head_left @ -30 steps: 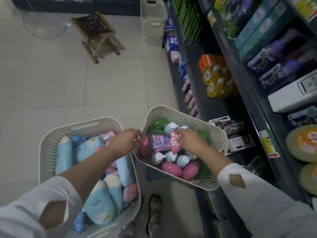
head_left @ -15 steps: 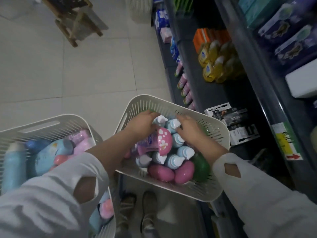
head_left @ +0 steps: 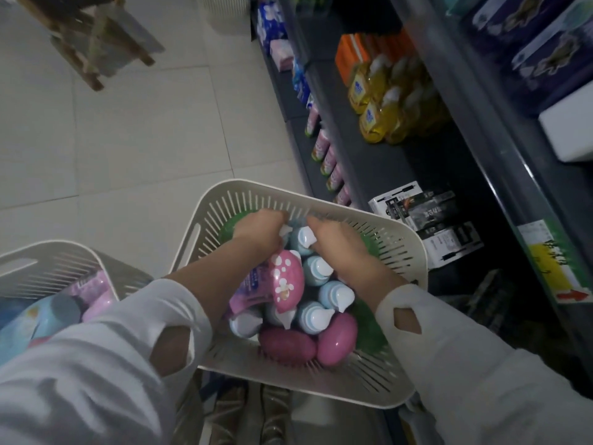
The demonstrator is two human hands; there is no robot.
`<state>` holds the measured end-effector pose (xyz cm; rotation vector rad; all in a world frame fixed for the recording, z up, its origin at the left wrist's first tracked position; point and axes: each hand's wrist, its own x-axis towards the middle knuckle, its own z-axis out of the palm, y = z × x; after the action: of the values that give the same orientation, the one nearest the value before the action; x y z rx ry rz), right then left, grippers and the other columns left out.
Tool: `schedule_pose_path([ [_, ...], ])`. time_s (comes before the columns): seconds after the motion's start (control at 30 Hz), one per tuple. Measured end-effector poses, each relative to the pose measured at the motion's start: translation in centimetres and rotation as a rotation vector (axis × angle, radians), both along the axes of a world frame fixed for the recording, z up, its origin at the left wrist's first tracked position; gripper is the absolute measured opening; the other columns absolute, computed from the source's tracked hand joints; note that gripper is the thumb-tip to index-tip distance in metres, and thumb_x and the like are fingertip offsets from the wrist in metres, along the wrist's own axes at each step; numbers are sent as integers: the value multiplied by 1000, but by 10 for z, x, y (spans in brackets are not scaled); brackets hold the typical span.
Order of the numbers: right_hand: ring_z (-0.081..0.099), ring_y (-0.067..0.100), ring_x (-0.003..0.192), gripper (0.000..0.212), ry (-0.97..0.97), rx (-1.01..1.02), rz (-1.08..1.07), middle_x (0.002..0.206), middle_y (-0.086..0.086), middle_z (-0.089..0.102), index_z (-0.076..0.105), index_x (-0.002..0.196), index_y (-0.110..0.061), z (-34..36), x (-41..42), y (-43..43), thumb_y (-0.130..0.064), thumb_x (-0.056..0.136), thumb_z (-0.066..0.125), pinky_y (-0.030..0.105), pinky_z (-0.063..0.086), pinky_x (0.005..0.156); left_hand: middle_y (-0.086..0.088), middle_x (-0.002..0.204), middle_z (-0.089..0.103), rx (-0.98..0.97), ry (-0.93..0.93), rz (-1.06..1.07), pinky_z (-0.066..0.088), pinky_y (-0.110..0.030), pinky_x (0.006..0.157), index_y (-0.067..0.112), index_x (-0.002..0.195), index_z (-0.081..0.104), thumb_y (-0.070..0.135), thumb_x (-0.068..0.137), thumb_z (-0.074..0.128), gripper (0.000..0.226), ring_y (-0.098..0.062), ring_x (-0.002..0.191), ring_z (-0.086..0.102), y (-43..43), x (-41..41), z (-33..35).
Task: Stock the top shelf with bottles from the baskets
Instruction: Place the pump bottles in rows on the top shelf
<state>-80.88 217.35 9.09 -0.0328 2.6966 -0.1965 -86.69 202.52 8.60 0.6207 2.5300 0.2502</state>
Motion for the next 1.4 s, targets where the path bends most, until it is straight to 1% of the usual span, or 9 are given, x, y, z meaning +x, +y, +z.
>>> schedule_pose_path([
  [0.13,58,35,103,29,99,-176,-140,117,13,60,50,118,-9,9,19,4,-20,91,56,37,42,76,-19,110,62,-8,52,-20,46,-37,74,9,112,52,17,89,52,24,-37,100,61,-3,4,5],
  [0.27,57,35,101,30,154,-274,-261,112,16,61,50,118,-6,23,25,1,-17,91,56,35,33,71,-19,113,61,82,81,-11,47,-41,77,11,117,49,19,92,49,26,-38,101,60,-9,8,26],
  [0.43,60,38,94,34,191,-463,-464,102,22,64,49,117,-7,58,32,0,-18,87,62,38,45,75,-16,120,56,143,112,-49,48,-43,82,9,122,46,21,94,47,30,-38,104,58,-13,10,80],
  [0.53,59,36,95,31,233,-515,-520,101,21,63,50,111,-7,92,35,2,-18,86,65,37,45,75,-15,123,53,198,125,-26,45,-42,85,10,125,46,22,96,45,31,-37,106,56,-12,14,124],
  [0.63,59,34,97,33,275,-520,-548,105,21,63,52,112,-6,133,40,3,-20,86,67,32,41,74,-15,122,54,237,144,-49,46,-41,87,8,124,47,22,97,44,31,-36,107,55,-11,19,169],
  [0.8,59,32,99,34,376,-507,-598,107,18,62,50,113,-7,207,63,4,-26,88,65,34,44,77,-15,127,53,303,171,-118,44,-38,90,9,126,46,21,96,47,32,-31,112,53,-12,35,237],
  [1.03,58,29,100,33,626,-425,-722,109,14,63,53,112,-10,323,128,-8,-30,89,63,32,43,77,-12,127,55,496,272,-219,42,-37,94,10,123,52,20,93,53,32,-31,118,51,-14,79,341],
  [1.27,59,28,91,26,849,-276,-789,95,7,65,56,97,-17,447,206,-1,-40,86,62,35,45,74,-12,122,58,664,373,-454,40,-30,84,6,121,56,16,93,53,30,-28,114,53,8,141,469],
  [1.4,59,22,86,20,974,-235,-876,86,-2,61,54,86,-24,507,255,18,-43,85,59,38,52,74,-1,104,59,803,329,-532,40,-28,76,9,113,62,19,92,55,25,-20,103,56,37,175,523],
])
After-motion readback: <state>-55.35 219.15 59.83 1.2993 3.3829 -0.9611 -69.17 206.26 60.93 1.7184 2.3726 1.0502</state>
